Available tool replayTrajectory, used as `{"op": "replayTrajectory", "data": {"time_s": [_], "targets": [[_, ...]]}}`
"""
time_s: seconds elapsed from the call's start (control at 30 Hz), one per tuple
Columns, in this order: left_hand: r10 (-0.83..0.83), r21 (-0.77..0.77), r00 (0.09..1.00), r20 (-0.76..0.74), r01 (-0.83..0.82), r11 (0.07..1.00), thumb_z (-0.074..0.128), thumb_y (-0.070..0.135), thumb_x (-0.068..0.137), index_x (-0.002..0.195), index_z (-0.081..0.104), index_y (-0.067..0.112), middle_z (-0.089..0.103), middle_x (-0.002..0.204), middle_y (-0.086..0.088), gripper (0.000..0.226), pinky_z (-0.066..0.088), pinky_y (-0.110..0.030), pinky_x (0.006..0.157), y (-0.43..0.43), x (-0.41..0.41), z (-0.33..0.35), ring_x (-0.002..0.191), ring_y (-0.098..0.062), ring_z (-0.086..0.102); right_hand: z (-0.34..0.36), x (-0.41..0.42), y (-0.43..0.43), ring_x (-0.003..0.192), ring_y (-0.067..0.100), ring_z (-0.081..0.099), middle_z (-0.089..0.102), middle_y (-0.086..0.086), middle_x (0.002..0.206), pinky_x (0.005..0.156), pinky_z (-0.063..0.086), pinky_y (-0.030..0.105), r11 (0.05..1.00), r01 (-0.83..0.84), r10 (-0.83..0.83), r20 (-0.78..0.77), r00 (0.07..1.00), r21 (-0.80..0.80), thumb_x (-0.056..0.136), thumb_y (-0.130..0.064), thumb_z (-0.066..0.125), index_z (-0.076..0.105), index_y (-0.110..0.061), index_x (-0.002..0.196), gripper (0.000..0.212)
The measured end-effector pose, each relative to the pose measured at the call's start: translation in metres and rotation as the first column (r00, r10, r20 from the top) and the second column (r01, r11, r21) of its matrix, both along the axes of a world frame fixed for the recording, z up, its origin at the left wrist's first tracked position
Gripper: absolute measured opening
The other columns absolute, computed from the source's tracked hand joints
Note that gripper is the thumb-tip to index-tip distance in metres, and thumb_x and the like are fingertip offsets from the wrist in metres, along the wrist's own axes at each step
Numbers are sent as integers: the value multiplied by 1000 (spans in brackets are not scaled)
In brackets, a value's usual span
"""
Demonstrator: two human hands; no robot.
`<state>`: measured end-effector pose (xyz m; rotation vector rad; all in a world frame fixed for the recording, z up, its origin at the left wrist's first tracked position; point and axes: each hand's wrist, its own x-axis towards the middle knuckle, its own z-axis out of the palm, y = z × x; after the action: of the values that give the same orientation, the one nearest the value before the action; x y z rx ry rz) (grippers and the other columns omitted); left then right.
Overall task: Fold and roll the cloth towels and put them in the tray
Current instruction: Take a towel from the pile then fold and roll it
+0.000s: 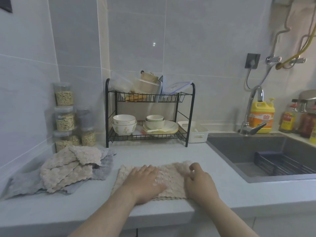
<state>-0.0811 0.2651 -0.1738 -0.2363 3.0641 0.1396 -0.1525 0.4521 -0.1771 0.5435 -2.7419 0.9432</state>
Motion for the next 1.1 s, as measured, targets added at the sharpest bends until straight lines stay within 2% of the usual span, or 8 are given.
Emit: {"op": "replayTrajectory", "data": {"time_s": [0.2,0.3,0.4,0.57,0.77,0.93,1.03,1.1], "targets": [[4,63,1000,4,-4,998,26,84,75,153,-2,30,-7,161,6,98,-5,-43,119,-1,0,4,148,-16,-8,20,-10,0,63,22,61,65,7,78,56,49,30,962,22,67,313,947,-273,85,-6,41,38,-35,127,51],[25,245,981,-192,23,969,36,77,81,152,9,33,3,161,9,87,-3,-38,119,-8,13,12,148,-12,-4,41,-13,7,55,21,53,61,13,78,43,40,24,964,17,95,404,910,-266,86,1,42,40,-29,130,54],[201,365,887,-416,-40,930,39,50,96,144,35,34,27,155,14,51,14,-31,117,-38,36,8,144,-6,18,60,-19,14,49,18,48,57,8,77,39,36,21,978,11,72,380,922,-210,87,-1,42,54,-17,122,40],[290,581,915,-279,-80,810,51,38,90,133,52,36,53,134,18,42,42,-27,103,-60,50,-6,118,2,50,89,-19,7,60,18,52,58,3,88,44,37,20,991,-64,101,345,933,-118,89,-9,40,57,-18,122,38],[345,621,886,-309,-87,779,55,35,91,128,57,29,56,129,15,38,42,-26,103,-67,45,-12,116,-1,52,104,-6,-43,77,21,55,60,5,101,61,44,26,971,-235,223,202,954,41,90,-18,41,46,-25,130,41],[429,682,836,-342,-94,726,51,19,93,121,63,24,63,118,10,31,43,-23,93,-74,43,-13,104,-3,55,106,21,-95,89,24,54,53,9,123,54,39,19,912,-343,308,176,935,224,83,-8,49,39,-18,137,56],[465,722,815,-347,-85,687,49,9,91,127,58,21,67,103,9,39,46,-17,80,-79,43,-15,97,-3,59,93,29,-123,84,19,56,48,9,138,49,39,18,897,-402,352,253,901,185,85,-7,48,31,-16,145,63],[479,743,810,-339,-82,664,50,4,90,127,57,20,67,94,9,41,43,-12,69,-81,43,-15,90,-1,60,82,32,-134,75,17,56,54,10,127,49,40,19,904,-409,353,324,878,125,89,-13,48,30,-17,145,59]]}}
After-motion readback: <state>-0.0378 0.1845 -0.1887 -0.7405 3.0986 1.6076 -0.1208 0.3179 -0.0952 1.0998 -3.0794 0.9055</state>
